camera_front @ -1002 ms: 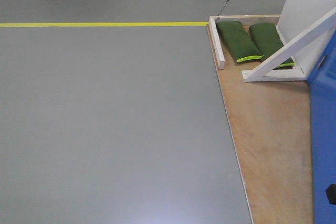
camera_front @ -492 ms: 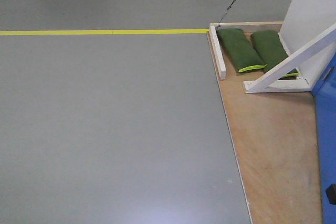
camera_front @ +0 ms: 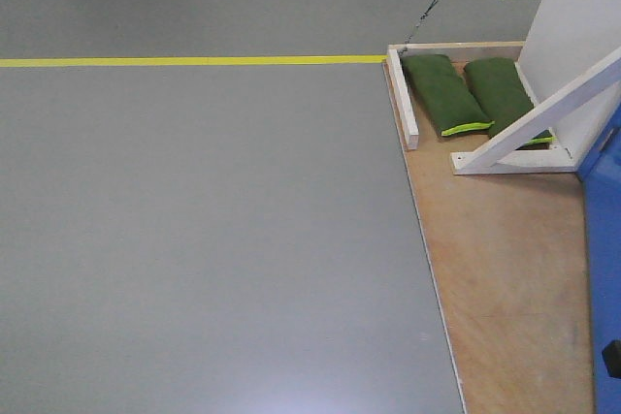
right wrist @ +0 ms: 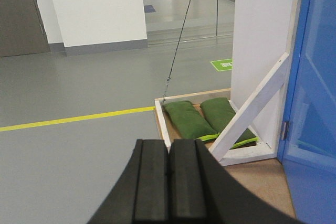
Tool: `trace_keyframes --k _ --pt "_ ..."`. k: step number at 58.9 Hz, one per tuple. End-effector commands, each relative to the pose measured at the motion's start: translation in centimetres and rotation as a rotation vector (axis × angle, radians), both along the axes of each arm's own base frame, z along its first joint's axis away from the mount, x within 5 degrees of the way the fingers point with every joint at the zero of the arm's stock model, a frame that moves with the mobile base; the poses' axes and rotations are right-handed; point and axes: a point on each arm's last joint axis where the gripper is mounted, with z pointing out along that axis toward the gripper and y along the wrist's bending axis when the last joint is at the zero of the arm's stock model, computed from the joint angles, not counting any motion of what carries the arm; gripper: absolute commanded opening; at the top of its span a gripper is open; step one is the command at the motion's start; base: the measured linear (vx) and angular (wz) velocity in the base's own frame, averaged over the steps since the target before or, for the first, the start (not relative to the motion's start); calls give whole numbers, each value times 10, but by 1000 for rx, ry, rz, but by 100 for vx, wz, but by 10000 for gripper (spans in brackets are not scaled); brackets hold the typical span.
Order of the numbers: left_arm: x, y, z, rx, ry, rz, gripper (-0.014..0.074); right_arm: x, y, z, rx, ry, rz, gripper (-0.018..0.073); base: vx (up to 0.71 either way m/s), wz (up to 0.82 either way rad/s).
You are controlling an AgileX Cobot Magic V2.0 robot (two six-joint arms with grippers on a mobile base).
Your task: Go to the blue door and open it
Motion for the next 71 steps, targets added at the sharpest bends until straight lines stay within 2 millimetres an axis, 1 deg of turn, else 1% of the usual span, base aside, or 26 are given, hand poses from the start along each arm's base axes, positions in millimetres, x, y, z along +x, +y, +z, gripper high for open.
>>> trace_keyframes --k 1,13,16,21,27,32,34,37,39,43,45,47,48,50,51,52,54,55,56,57,58,59,60,64,68,71 --pt "-3 0 18 -13 -124 -5 73 0 0 8 -15 -94 1 -1 0 0" --pt "-3 0 18 -13 -124 -5 73 -1 0 8 -10 -81 0 -1 0 0" --pt "-3 0 18 -13 -124 -5 73 -2 0 13 -8 -63 -4 -1 0 0" --pt "-3 0 18 -13 -124 -5 73 -6 0 36 -6 -35 -15 -1 0 0" --pt "-3 0 18 -13 -124 -5 73 -8 -1 78 -7 -45 -21 -1 0 0" --pt "-3 0 18 -13 -124 -5 73 -4 -1 123 -13 -84 -22 -1 0 0" --pt "-3 0 18 -13 -124 -5 73 0 -2 145 -21 -101 -24 -1 0 0" --pt "-3 0 18 -13 -124 -5 73 8 -3 167 -29 -110 -26 -1 0 0" --pt "-3 0 18 -13 -124 -5 73 11 -4 192 -42 -143 -30 -1 0 0" --pt "-3 0 18 -13 -124 -5 73 22 -6 231 -62 -184 -36 -1 0 0" --pt "-3 0 18 -13 -124 -5 73 30 -7 245 -70 -193 -38 -1 0 0" --pt "-3 0 18 -13 -124 -5 73 34 -7 269 -78 -232 -41 -1 0 0" --pt "-3 0 18 -13 -124 -5 73 39 -8 275 -79 -234 -41 -1 0 0" --pt "-3 0 18 -13 -124 -5 73 42 -8 298 -86 -277 -43 -1 0 0" --pt "-3 0 18 -13 -124 -5 73 46 -9 300 -86 -274 -44 -1 0 0" --pt "-3 0 18 -13 -124 -5 73 46 -9 315 -95 -306 -47 -1 0 0" --pt "-3 0 18 -13 -124 -5 73 51 -10 331 -111 -335 -52 -1 0 0" --pt "-3 0 18 -13 -124 -5 73 53 -10 337 -120 -349 -55 -1 0 0" --pt "-3 0 18 -13 -124 -5 73 60 -11 339 -128 -340 -58 -1 0 0" --pt "-3 0 18 -13 -124 -5 73 57 -11 352 -144 -383 -64 -1 0 0" --pt "-3 0 18 -13 -124 -5 73 61 -12 357 -152 -389 -66 -1 0 0" --pt "-3 0 18 -13 -124 -5 73 61 -12 366 -166 -414 -71 -1 0 0" --pt "-3 0 18 -13 -124 -5 73 65 -13 370 -174 -420 -74 -1 0 0" --pt "-3 0 18 -13 -124 -5 73 70 -15 390 -221 -473 -94 -1 0 0" --pt "-3 0 18 -13 -124 -5 73 72 -20 402 -234 -517 -133 -1 0 0" --pt "-3 0 18 -13 -124 -5 73 75 -26 404 -223 -525 -167 -1 0 0"
